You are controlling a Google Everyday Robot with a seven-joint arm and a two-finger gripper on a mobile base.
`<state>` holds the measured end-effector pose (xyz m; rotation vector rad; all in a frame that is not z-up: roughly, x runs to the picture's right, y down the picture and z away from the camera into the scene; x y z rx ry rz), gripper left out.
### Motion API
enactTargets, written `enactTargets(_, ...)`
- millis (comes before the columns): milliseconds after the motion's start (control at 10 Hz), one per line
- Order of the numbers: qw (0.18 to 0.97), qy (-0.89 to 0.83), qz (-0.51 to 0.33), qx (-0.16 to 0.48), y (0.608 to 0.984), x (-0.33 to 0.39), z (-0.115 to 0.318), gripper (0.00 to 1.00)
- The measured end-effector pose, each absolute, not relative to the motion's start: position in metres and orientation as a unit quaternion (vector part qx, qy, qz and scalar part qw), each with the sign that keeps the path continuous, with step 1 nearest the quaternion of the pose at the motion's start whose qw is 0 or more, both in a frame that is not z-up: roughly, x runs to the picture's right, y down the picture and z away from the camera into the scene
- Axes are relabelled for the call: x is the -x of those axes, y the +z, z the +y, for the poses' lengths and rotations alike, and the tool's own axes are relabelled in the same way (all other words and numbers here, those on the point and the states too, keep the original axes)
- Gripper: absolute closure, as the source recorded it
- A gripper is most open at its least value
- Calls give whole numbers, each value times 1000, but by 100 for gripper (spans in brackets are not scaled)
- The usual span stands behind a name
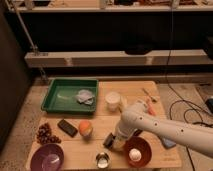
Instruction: Place brush in table surface
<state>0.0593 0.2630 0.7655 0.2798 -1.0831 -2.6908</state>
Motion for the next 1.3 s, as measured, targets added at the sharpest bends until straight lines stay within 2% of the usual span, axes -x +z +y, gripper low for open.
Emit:
enactTargets(400,113,-919,-364,-105,742,-55,231,100)
enactTargets(600,105,-922,-357,-109,720,-49,199,100)
enactTargets(900,97,-928,-343,-107,703,-46,172,100)
enactTargets(1100,97,-929,-342,-104,703,-46,169,93)
enactTargets(1300,101,-925,-351,-101,710,-43,178,70)
